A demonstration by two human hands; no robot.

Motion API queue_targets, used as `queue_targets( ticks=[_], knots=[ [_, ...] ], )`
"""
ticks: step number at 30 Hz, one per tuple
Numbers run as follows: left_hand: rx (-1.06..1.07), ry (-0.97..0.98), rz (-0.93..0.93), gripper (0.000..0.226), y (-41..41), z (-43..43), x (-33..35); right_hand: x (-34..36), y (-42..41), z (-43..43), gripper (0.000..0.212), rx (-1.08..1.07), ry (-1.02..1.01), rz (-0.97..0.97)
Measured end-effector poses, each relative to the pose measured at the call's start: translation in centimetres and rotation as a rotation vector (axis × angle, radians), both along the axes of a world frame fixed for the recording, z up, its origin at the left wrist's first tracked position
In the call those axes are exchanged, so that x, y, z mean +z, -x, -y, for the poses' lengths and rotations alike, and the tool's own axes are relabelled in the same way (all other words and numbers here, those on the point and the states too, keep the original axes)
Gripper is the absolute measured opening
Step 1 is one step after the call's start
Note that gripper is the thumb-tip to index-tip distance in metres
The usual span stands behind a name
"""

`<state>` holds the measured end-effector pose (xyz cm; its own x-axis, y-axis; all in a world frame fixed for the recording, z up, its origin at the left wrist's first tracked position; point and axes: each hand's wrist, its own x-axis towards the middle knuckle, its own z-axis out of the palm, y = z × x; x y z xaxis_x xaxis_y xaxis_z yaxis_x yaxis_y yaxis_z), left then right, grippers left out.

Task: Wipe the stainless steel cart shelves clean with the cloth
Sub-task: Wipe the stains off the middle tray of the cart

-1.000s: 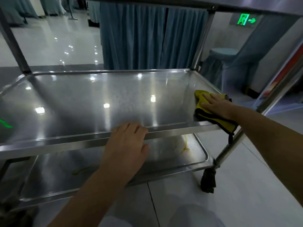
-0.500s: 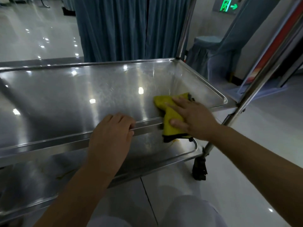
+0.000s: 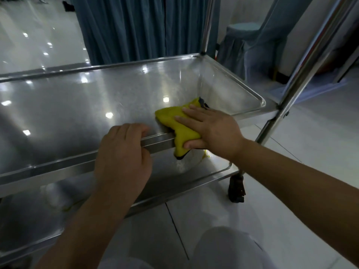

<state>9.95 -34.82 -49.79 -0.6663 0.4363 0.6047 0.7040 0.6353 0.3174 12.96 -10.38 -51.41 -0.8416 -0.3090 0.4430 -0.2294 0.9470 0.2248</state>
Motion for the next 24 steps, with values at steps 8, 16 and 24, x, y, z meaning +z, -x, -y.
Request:
queue_targets(
  ticks=[8,16,24],
  knots=[
    [-0.147,-0.033,-0.033,0.029,-0.6,-5.5,0.0,-0.5,-4.8,-12.4,0.066,-0.176,0.040,-0.093],
    [-0.453,0.202,0.019,0.027,0.3,-16.3,3.1,0.4,-5.1,-14.5,0.047,-0.118,-0.120,-0.072],
    [-0.397,0.486,0.263,0.010,-2.6,-19.1,10.7,6.7,-9.6,-12.9,0.026,-0.242,0.036,0.069]
  ],
)
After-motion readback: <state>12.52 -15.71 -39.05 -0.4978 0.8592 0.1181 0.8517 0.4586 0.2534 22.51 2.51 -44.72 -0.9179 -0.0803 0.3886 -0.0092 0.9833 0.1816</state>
